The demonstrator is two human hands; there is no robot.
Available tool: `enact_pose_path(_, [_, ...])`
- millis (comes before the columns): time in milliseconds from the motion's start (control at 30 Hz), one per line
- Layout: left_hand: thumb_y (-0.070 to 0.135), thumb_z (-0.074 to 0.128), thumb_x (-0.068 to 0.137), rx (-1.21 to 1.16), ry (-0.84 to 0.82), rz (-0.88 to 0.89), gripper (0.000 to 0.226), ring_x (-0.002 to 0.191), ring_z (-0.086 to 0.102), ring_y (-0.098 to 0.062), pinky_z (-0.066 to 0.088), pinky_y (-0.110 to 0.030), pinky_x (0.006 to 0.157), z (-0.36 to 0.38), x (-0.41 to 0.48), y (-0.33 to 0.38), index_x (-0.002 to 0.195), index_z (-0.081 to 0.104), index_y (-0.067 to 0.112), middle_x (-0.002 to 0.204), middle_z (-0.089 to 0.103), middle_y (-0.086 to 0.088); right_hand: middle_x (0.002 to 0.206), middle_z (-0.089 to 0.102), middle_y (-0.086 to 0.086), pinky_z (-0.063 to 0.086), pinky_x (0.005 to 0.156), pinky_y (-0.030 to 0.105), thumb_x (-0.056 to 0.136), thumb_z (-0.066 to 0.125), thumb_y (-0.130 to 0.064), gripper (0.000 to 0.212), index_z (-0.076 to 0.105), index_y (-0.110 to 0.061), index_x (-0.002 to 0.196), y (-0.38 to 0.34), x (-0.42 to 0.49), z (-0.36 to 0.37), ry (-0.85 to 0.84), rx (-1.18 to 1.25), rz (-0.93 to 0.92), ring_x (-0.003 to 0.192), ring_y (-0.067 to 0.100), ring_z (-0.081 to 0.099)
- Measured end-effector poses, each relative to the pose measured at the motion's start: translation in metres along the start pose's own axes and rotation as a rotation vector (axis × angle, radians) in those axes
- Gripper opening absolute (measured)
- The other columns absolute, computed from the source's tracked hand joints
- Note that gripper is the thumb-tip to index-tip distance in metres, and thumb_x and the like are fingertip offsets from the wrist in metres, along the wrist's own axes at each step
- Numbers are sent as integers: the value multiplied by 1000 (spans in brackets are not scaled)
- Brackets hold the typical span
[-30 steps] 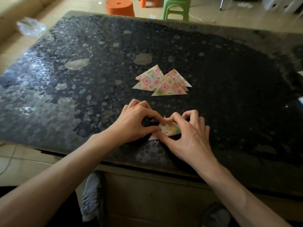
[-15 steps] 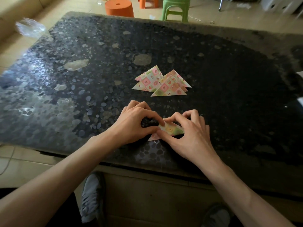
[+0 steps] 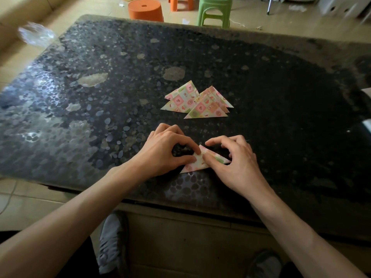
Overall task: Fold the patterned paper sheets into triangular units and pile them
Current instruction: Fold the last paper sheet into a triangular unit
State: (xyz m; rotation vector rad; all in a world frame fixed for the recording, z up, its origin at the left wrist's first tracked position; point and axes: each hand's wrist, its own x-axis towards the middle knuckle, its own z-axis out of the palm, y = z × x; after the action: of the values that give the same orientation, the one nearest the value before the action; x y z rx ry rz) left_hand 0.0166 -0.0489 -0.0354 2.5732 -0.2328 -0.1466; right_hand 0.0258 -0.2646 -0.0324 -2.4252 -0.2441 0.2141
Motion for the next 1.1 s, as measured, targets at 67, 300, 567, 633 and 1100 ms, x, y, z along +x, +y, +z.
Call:
enact_pose_path(67, [61,69,82,-1,4,1,22,117,36,-10,39,-45,102,1,0,-1,104,67,61,103,48,22,111,46,-13,44,100,39,92,70,-54,21,69,-45,111,2,-1,5,51,-10,-21,112,9,45])
enact_pose_path(300, [61,69,82,-21,-6,-11,20,119,36,-11,38,-46,103,-1,0,1,102,66,63,104,48,23,110,47,-13,35,90,30,91,72,-50,18,72,-44,108,2,-1,10,93,-66,-47,109,7,46])
enact_pose_path(567, [65,77,74,5,-130,17,41,121,34,-11,37,-45,108,-13,0,-2,113,64,62,109,45,23,109,45,-13,35,87,30,93,70,-50,18,69,-47,110,2,-3,9,102,-85,-79,107,9,47])
enact_pose_path(633, [66,76,73,10,-139,21,42,120,34,-11,38,-46,108,-13,0,-1,114,63,63,108,45,23,110,43,-13,33,87,29,92,71,-49,15,69,-48,107,2,-5,9,86,-106,-83,108,10,46])
enact_pose_path(1100, [60,78,78,49,-278,66,52,125,24,-6,33,-46,114,-30,-2,-1,125,54,65,120,42,20,116,29,-14,24,89,30,76,70,-74,48,52,-50,113,-5,-7,6,-43,-234,-67,105,6,25])
